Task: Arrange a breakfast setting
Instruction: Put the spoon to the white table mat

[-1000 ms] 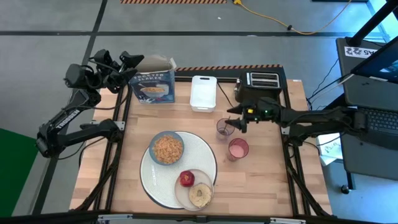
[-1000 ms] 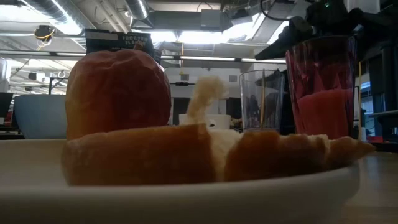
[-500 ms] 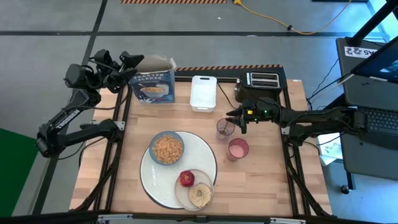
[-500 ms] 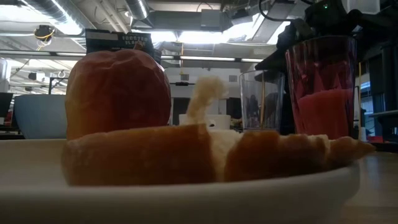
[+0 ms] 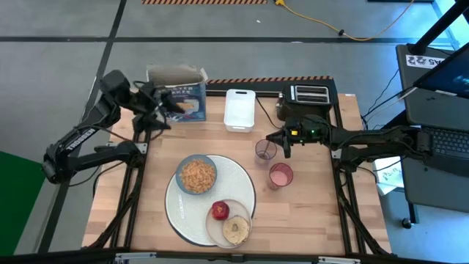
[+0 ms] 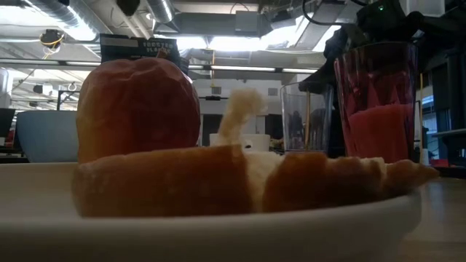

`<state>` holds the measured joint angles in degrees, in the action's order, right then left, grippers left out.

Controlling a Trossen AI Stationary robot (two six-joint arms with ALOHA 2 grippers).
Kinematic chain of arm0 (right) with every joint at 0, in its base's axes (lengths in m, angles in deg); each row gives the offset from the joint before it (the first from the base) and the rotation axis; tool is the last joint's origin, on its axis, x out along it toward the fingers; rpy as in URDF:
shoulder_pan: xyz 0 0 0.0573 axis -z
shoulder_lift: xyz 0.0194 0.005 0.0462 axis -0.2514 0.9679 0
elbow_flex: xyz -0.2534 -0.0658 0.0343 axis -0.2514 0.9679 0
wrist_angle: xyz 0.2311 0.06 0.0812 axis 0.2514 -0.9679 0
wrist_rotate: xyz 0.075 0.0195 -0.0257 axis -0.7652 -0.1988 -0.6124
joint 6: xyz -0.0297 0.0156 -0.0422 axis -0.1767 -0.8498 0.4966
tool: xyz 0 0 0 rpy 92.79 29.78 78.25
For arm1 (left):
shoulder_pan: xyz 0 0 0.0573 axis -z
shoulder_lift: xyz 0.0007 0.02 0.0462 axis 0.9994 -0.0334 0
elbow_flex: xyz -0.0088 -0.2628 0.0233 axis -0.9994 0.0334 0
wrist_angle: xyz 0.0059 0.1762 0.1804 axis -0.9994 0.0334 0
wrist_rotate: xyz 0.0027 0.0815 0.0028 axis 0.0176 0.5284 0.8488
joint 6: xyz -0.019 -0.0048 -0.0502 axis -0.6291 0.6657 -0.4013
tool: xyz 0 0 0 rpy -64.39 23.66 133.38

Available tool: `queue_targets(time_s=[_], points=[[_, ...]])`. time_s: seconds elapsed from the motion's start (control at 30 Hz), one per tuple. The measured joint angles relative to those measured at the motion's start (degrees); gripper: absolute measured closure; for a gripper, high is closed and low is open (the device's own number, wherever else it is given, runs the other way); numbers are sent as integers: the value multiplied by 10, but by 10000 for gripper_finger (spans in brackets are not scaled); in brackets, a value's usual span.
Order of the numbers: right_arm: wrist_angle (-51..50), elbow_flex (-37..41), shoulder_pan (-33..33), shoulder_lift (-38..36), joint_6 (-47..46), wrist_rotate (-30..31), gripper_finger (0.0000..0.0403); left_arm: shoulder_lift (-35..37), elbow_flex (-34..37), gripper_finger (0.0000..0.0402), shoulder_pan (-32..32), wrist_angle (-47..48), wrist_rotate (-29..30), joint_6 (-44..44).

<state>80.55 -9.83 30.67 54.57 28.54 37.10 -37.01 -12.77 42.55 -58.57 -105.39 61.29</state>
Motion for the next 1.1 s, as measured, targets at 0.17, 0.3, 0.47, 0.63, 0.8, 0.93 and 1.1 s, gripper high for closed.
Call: queue_targets(time_s=[0.17,0.3,0.47,0.63,0.8,0.93,1.1], points=[[0,0,0,0,0,4,389,0,0,11,-1,18,-71,18],[-4,0,0,0,-3,3,371,-8,0,11,-1,21,-136,19],[-4,0,0,0,-4,-2,382,-10,0,11,-2,23,-144,21],[-4,0,0,0,-6,-6,388,-9,-1,11,-3,80,-47,114],[-4,-16,0,0,-14,-17,380,-9,-1,11,-3,222,71,261],[-9,-37,0,0,-12,-22,391,-9,-1,11,-3,289,123,347],[-43,-70,0,0,-8,-30,386,-9,-1,11,-3,299,132,379]])
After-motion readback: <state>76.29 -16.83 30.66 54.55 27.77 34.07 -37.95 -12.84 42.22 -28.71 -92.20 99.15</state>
